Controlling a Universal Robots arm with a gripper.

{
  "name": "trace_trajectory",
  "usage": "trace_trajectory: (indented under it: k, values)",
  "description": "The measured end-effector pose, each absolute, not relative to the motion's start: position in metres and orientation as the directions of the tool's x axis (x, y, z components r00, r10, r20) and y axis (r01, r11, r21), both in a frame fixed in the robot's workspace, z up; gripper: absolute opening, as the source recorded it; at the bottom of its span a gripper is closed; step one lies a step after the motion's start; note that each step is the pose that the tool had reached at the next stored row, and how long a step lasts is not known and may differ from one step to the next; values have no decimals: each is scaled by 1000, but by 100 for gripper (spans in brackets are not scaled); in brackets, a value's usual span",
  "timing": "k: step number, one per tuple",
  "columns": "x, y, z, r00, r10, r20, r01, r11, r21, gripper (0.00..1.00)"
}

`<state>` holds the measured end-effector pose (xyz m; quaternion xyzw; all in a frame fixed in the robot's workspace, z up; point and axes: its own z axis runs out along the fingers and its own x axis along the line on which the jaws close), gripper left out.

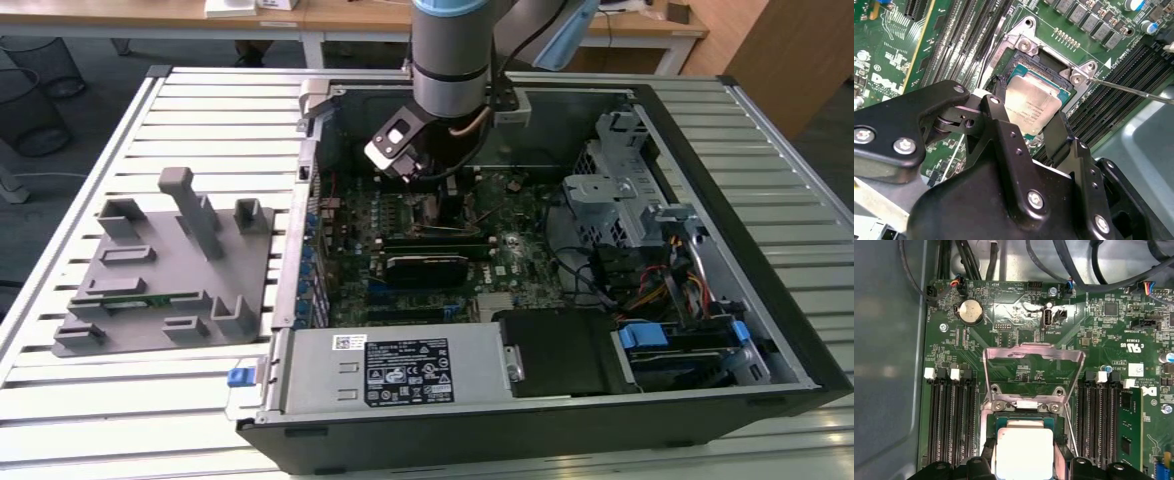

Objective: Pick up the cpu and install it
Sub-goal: 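Place the cpu into insertion slot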

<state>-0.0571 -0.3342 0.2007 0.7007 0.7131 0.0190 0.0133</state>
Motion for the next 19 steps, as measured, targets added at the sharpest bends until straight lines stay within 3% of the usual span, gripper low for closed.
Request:
trace_trajectory:
  k: [19]
  values:
    - [-58, -335, 195, -24, 1000, 7, 999, 24, 46, 54]
